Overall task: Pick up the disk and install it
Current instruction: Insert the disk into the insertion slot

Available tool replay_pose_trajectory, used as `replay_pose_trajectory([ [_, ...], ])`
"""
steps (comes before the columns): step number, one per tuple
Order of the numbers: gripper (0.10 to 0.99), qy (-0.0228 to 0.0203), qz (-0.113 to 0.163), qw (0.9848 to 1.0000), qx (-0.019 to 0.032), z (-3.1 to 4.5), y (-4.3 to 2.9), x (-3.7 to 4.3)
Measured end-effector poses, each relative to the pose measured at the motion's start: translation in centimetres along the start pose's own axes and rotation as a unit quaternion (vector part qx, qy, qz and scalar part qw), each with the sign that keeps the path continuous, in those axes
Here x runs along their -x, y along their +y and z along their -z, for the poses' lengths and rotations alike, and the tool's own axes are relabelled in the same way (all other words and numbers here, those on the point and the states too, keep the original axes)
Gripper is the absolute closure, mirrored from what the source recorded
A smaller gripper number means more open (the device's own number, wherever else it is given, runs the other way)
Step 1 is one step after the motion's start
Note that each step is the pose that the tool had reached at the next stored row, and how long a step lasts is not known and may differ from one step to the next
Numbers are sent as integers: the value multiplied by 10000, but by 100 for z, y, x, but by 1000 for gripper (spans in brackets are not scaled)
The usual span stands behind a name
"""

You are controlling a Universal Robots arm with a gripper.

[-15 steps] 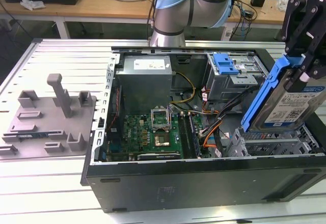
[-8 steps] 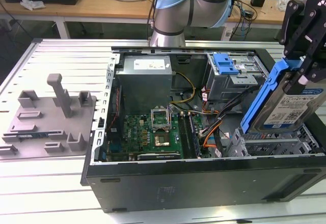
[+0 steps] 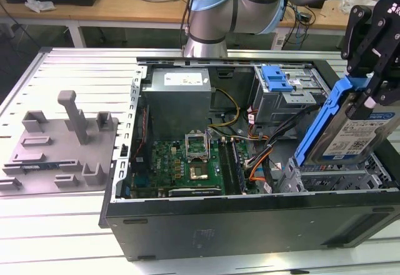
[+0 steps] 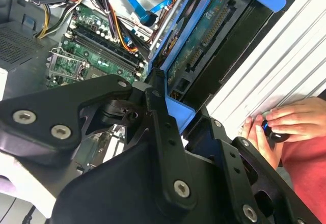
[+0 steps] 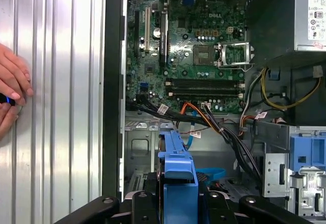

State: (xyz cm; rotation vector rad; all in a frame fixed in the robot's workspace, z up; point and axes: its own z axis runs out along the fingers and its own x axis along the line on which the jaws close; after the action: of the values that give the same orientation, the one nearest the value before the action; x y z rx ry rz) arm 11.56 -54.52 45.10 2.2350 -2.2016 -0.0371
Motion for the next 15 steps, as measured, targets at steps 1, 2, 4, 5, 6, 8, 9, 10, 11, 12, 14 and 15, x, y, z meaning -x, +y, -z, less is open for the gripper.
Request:
replay_pose_trajectory([
  [1, 718, 0, 0, 10000, 0, -5, -1, -1],
  [2, 718, 0, 0, 10000, 0, -12, -2, -1],
  [4, 718, 0, 0, 10000, 0, -23, -3, -2],
  [5, 718, 0, 0, 10000, 0, -30, -3, -3],
  [6, 718, 1, 0, 10000, 0, -42, -4, -3],
  [8, 718, 3, 2, 10000, 2, -74, -3, -5],
  [9, 718, 0, 3, 10000, 0, -91, -6, -5],
  [10, 718, 0, 4, 10000, 1, -106, -7, -7],
  [11, 718, 1, 5, 10000, 1, -108, -7, -6],
  [12, 718, 2, 4, 10000, 0, -108, -7, -6],
  [14, 718, 1, 4, 10000, 0, -109, -7, -7],
  [15, 718, -1, 5, 10000, 0, -103, -7, -7],
])
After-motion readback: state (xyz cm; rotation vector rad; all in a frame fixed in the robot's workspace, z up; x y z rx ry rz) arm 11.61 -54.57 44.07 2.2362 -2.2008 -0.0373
